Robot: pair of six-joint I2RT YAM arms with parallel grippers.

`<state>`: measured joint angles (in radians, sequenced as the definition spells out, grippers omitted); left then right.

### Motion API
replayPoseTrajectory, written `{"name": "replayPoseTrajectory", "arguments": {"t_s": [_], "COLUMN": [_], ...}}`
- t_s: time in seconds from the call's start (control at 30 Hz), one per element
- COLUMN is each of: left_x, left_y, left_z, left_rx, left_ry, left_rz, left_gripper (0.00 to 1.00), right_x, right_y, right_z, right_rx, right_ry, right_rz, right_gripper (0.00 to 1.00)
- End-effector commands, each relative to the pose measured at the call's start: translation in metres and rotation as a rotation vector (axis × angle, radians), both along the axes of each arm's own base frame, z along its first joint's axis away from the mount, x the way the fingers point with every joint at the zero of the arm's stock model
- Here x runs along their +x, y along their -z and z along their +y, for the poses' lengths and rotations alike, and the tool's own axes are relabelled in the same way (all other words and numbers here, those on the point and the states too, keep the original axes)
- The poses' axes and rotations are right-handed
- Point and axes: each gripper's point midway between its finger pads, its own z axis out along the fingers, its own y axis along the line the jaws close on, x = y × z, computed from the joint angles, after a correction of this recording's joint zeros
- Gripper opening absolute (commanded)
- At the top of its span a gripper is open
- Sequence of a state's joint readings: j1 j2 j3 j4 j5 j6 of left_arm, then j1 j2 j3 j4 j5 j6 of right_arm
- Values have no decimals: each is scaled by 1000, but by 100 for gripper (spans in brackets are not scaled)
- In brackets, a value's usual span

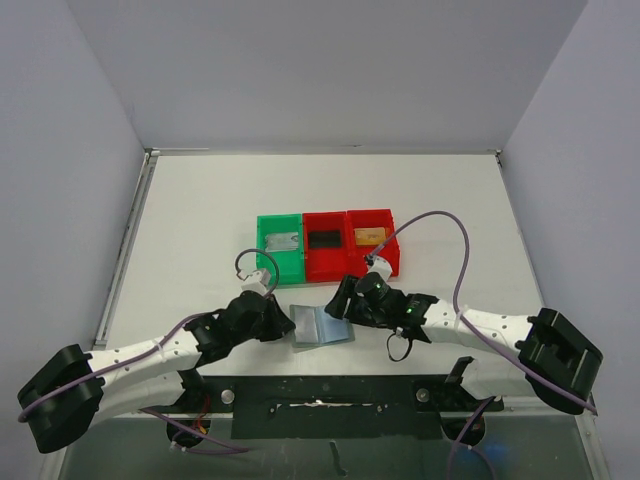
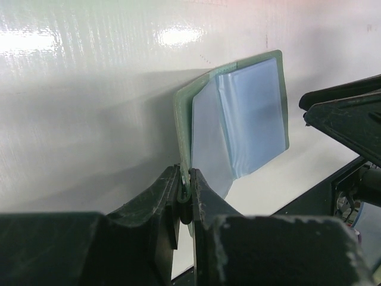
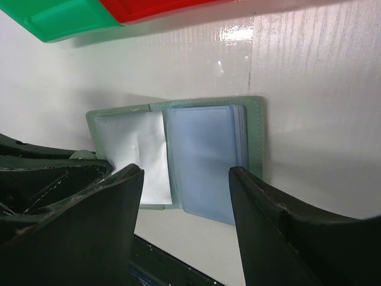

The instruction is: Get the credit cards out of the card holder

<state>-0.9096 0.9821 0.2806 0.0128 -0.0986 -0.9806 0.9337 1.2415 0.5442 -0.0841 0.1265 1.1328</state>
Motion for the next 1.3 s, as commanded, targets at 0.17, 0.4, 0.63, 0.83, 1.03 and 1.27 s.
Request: {"name": "replayPoseTrajectory", "arguments": {"t_s": [0.17,0.4,0.63,0.83,1.03,1.27], "left_x": [11,9,10,9,9,9], "left_y": [-24,-18,-17,-15,-17,-16], "left_z": [-19,-23,-26,-27,-24,-23], "left_rx": [-53,-42,-34,-35,-36,-40], "left_ry": [47,64,76,84,77,67], "left_rz": [-62,-38,-35,-31,-39,-38], "left_gripper": [6,4,2,1,1,1], "right_x": [5,4,-1,-3,-1,-1], "right_y": [1,8,-9,-22,-30,-48], "right_z": [13,10,27,39,56,95], "right_rx": [11,-19,83,134,181,289], "right_ry": [-40,-34,-105,-165,-210,-324], "right_rz": [-17,6,-35,-55,-64,-81], "right_gripper": [53,53,47,46,47,50]}}
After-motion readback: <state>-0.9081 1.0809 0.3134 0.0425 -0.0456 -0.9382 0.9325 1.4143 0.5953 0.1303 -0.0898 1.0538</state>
